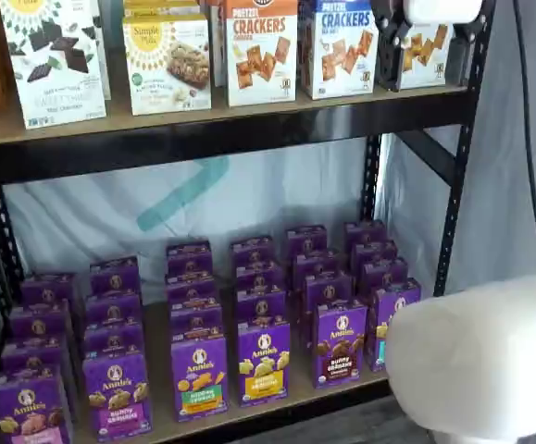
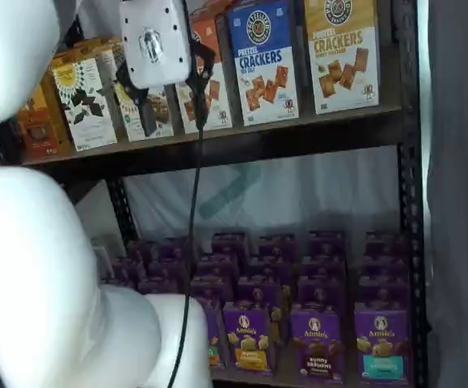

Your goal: Pick up the purple box with a brown patch in the center, on the bottom shelf, the fifth box from the left

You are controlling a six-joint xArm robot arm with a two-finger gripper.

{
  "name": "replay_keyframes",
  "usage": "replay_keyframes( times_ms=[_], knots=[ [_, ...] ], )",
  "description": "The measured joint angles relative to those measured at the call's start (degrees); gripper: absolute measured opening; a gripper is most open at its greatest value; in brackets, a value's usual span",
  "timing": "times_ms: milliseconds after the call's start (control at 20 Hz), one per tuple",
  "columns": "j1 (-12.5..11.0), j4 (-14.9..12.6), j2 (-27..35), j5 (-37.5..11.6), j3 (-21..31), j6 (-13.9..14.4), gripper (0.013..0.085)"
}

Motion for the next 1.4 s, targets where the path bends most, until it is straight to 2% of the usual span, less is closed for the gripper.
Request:
replay_keyframes(
  times_ms=[200,650,1050,1400],
  knots=[
    [0.04,-0.16,-2.77,-4.78,2.49,-0.07,0.085],
    [0.04,-0.18,-3.24,-6.36,4.28,-0.12,0.085],
    [-0.09,0.19,-3.91,-10.44,9.75,-0.22,0.085],
    [0.74,-1.17,-4.76,-15.7,16.66,0.22,0.085]
  ],
)
